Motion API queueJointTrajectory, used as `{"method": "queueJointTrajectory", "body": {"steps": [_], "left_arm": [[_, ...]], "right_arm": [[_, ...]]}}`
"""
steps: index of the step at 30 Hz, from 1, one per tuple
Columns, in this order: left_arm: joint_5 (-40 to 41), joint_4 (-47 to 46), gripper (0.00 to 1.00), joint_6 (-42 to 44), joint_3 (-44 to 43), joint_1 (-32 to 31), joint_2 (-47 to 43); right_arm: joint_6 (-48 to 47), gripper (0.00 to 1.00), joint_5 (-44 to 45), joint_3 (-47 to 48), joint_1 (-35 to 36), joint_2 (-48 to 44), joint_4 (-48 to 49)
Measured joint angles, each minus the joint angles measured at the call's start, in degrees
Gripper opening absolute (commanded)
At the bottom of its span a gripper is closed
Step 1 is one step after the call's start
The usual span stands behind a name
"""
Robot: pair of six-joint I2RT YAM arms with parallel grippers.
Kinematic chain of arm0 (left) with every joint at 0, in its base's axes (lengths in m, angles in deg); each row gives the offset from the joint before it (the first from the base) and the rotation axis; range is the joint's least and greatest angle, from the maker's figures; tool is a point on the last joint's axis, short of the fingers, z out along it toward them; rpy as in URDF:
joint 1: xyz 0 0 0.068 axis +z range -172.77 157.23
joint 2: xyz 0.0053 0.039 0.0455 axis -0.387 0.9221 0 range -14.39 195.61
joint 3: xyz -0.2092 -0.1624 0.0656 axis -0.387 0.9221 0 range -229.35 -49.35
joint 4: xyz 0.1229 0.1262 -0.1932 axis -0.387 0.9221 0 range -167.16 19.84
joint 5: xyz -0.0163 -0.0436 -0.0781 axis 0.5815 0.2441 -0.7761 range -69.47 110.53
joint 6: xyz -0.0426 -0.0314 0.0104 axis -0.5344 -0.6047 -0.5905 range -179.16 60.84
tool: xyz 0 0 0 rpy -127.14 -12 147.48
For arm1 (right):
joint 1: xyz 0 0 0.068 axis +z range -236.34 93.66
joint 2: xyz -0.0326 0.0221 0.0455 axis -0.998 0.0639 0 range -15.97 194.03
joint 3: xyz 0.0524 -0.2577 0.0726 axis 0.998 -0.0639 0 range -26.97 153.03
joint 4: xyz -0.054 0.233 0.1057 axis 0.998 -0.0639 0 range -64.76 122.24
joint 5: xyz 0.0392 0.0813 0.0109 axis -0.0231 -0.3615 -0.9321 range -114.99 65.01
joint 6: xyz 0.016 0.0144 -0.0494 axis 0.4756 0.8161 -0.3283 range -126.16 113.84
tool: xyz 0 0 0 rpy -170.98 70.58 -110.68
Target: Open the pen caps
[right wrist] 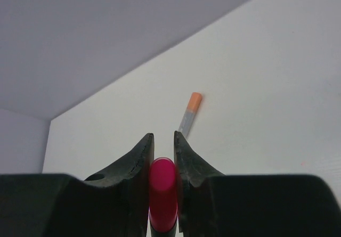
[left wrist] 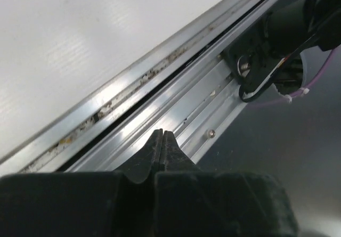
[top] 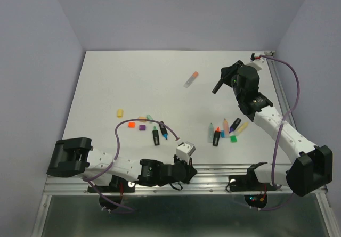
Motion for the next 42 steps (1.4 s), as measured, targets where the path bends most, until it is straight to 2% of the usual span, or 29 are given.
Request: {"method": "queueJointTrajectory", "body": {"steps": [4, 8, 10, 11, 12, 15, 22, 28, 34, 42], "left_arm": [[0.7, 5.5, 0.00, -3.9, -0.2, -1.7, 0.3], [2.2, 9.3, 0.00, -3.9, -0.7, 0.3, -1.5], [2.1, 10.1, 0.19, -2.7, -0.9, 2.9, -4.1], [1.4, 10.0, 0.34, -1.6, -1.1, 5.4, -5.9], [1.2, 9.9, 0.62, -1.3, -1.3, 6.4, -6.7], [-0.1, 8.4, 0.99, 2.6, -2.3, 12.2, -10.3], [-2.9, 2.8, 0.99, 11.3, -3.9, 17.0, -12.6], [-12.9, -3.7, 0.99, 15.4, -4.8, 24.0, -12.5], [-23.5, -11.5, 0.99, 16.4, -6.0, 27.8, -11.3], [-35.1, -19.4, 0.99, 15.0, -12.8, 28.5, -1.3]], "right_arm": [[-0.9, 0.01, -2.3, 1.2, -1.5, 1.8, 2.7], [-1.4, 0.01, -7.3, 0.5, -1.4, 0.6, 3.1], [-1.4, 0.01, -10.2, -1.4, -1.4, -1.7, 3.8], [-1.2, 0.01, -11.7, -2.5, -1.4, -2.9, 3.8], [-0.8, 0.01, -13.9, -3.7, -1.4, -4.3, 4.0], [1.2, 0.01, -19.6, -9.0, -1.4, -9.1, 5.7], [9.0, 0.01, -33.0, -21.6, -1.4, -15.3, 12.9], [15.8, 0.01, -43.8, -26.5, -1.3, -15.8, 19.5], [19.6, 0.01, -47.6, -27.5, -1.0, -19.3, 24.9], [21.8, 0.01, -49.0, -27.6, -0.5, -21.6, 28.8]]}}
